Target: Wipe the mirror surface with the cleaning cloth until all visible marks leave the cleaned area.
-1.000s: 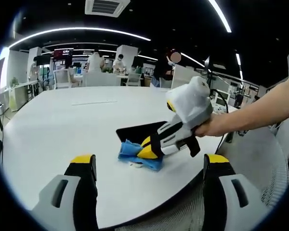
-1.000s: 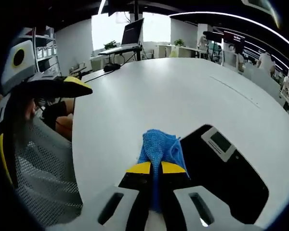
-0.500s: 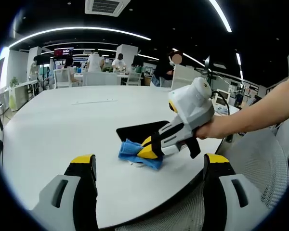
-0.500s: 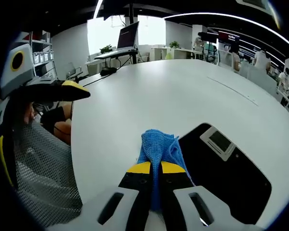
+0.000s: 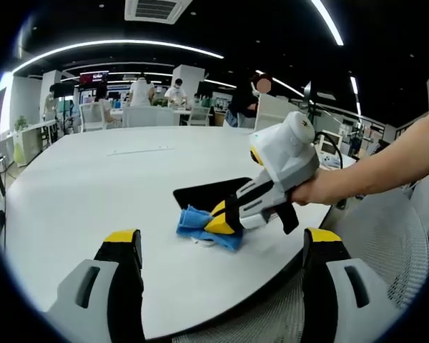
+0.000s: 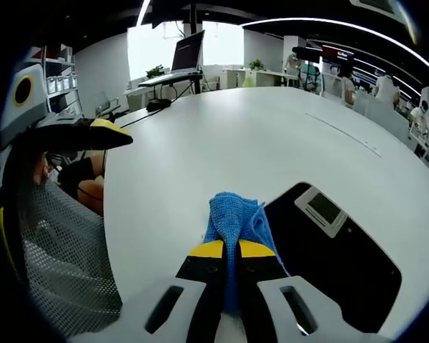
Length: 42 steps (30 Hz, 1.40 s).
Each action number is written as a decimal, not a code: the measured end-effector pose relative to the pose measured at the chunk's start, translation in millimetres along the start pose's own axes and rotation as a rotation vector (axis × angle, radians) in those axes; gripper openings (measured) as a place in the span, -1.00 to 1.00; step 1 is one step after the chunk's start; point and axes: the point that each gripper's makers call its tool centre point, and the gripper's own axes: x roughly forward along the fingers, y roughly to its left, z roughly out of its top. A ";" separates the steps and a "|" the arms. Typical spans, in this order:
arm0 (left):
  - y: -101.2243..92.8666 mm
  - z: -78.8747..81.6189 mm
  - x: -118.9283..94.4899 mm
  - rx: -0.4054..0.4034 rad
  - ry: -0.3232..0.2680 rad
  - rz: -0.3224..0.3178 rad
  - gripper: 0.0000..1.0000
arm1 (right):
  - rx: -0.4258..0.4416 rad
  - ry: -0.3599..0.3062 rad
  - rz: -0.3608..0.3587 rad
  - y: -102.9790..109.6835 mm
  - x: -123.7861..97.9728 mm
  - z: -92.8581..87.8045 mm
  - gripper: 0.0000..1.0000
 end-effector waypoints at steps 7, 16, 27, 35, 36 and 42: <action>0.2 0.8 -0.5 -0.002 -0.006 0.002 0.83 | -0.013 0.014 0.014 -0.5 0.3 0.2 -1.00; 0.6 1.5 -0.8 -0.005 -0.011 0.002 0.83 | -0.026 -0.006 -0.018 -3.2 1.1 1.3 -1.00; 0.8 1.6 -0.8 -0.007 -0.012 0.002 0.82 | 0.013 -0.024 -0.048 -12.5 5.5 5.2 -1.00; 0.9 -0.1 0.0 -0.004 0.003 0.000 0.81 | 0.069 -0.027 -0.070 -31.6 13.8 12.8 -1.00; 0.9 -0.3 0.2 -0.004 0.005 0.000 0.81 | 0.071 -0.026 -0.071 -32.7 14.3 13.4 -1.00; 2.6 0.0 0.4 -0.005 0.004 0.012 0.79 | 0.083 -0.022 -0.084 -46.9 21.1 17.9 -1.00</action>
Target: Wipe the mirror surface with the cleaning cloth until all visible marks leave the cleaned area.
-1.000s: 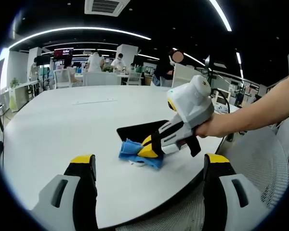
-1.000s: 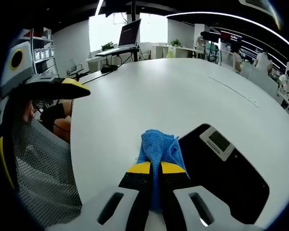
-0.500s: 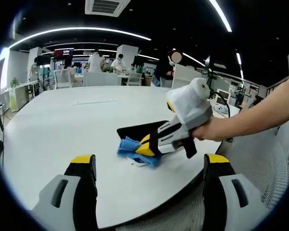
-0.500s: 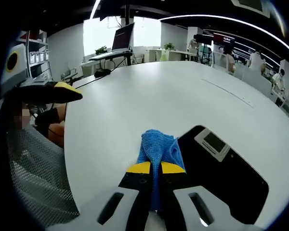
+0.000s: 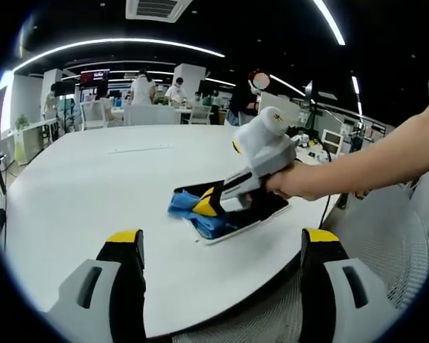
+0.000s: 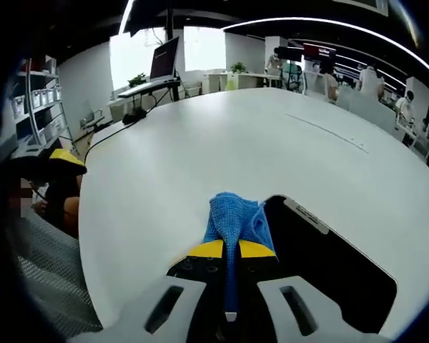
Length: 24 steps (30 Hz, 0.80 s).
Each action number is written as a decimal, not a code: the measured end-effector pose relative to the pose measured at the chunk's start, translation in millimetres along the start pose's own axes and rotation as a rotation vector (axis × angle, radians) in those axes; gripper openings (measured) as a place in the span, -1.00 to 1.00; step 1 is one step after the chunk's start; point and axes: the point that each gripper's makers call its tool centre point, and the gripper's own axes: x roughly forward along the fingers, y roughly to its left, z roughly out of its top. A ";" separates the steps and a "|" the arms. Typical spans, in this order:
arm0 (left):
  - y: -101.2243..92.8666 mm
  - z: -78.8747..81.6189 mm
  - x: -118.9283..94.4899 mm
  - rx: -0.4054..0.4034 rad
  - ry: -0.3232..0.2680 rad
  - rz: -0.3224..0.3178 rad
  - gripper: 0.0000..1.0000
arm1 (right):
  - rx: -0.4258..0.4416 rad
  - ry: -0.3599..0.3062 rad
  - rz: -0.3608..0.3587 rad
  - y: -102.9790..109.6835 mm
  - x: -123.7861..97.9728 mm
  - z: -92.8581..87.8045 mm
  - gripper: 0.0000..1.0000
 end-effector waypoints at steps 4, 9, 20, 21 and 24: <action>-0.7 0.4 0.7 0.000 -0.001 -0.004 0.79 | 0.011 0.003 -0.014 -6.2 4.1 3.3 -1.00; -0.8 1.1 1.6 0.001 -0.004 -0.010 0.79 | 0.018 0.000 -0.048 -16.3 10.1 8.4 -1.00; -0.7 0.9 3.0 -0.003 -0.004 -0.010 0.78 | 0.053 -0.004 -0.064 -36.4 22.3 17.5 -1.00; -0.5 0.6 3.1 -0.003 -0.003 -0.010 0.78 | 0.052 -0.004 -0.065 -37.8 23.2 18.1 -1.00; -0.3 -0.3 3.4 -0.003 0.000 -0.011 0.78 | 0.050 0.000 -0.067 -41.4 25.7 20.1 -1.00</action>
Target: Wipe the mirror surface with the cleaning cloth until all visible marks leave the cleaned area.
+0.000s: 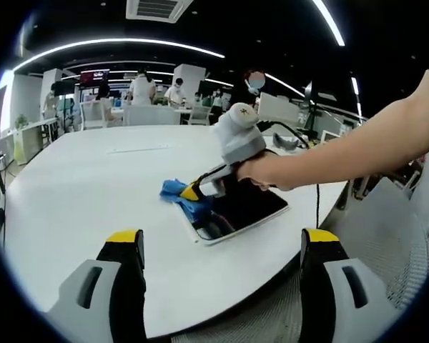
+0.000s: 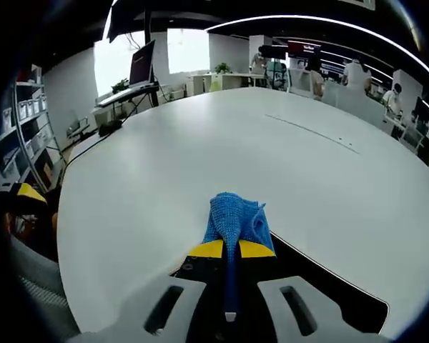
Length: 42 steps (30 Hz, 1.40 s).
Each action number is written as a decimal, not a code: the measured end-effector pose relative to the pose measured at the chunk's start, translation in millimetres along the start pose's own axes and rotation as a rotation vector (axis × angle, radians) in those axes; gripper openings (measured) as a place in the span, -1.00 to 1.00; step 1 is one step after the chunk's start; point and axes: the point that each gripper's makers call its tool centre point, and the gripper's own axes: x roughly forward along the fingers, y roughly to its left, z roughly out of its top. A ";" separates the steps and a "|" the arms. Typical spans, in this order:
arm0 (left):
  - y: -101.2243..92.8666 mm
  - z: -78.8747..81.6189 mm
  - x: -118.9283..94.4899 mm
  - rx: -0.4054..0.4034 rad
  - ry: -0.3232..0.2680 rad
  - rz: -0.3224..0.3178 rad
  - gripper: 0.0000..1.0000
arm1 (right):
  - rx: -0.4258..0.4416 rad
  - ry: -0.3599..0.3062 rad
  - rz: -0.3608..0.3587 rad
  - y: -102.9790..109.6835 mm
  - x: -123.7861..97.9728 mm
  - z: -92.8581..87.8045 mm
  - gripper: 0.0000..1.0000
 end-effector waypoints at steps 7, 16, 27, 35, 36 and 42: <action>-1.4 -1.4 0.1 0.001 0.009 -0.004 0.78 | -0.016 0.008 -0.006 -4.2 4.5 4.2 -1.00; -1.3 -1.2 -0.6 0.000 0.006 -0.003 0.77 | -0.031 0.030 0.008 -12.6 11.1 7.0 -1.00; -1.8 -1.8 -1.7 0.000 0.008 -0.004 0.76 | -0.019 0.041 0.016 -13.0 10.8 6.1 -1.00; -2.4 -1.7 -2.5 0.000 0.007 -0.005 0.76 | -0.021 0.042 0.018 -10.2 8.4 5.4 -1.00; -2.6 -1.7 -2.6 -0.001 0.007 -0.006 0.76 | -0.021 0.043 0.019 -11.7 9.3 5.3 -1.00; -2.2 -1.7 -2.3 -0.001 0.005 -0.008 0.76 | -0.031 0.047 0.020 -11.8 7.7 4.4 -1.00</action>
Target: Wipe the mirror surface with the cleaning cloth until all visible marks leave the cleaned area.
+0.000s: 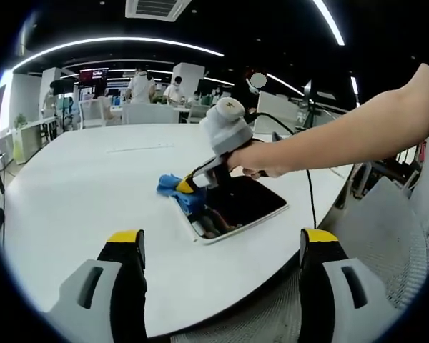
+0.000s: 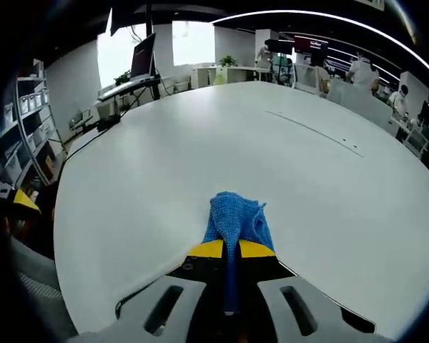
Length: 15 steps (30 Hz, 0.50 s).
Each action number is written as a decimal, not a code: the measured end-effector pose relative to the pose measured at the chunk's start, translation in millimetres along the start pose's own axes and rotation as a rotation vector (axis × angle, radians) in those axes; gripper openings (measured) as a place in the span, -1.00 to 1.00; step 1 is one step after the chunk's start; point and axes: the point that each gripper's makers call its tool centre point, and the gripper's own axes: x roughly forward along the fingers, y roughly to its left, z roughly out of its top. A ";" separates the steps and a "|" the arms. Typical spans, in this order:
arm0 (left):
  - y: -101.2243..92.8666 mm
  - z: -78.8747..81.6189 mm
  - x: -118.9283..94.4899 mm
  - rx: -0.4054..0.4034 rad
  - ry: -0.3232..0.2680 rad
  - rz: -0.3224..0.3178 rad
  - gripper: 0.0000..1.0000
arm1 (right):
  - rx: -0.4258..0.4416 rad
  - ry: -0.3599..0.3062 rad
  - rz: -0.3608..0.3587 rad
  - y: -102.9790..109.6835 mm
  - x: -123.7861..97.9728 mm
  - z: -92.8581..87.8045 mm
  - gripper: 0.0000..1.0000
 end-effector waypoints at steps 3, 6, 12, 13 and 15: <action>-0.6 0.1 0.4 -0.002 0.001 -0.004 0.77 | 0.002 0.002 0.000 -0.4 -2.2 -1.6 -1.00; -0.3 0.5 0.3 -0.004 -0.001 -0.002 0.77 | 0.003 0.004 -0.003 -1.5 -5.2 -3.6 -1.00; 1.0 0.7 -0.1 -0.006 -0.001 0.005 0.76 | 0.000 0.014 -0.011 -2.0 -12.8 -7.9 -1.00; 1.0 0.7 -0.1 -0.006 -0.001 0.005 0.76 | 0.001 0.015 -0.011 -1.1 -14.7 -8.8 -1.00; 1.6 0.7 -0.1 -0.006 -0.001 0.007 0.76 | 0.006 0.018 -0.013 -3.9 -16.8 -10.8 -1.00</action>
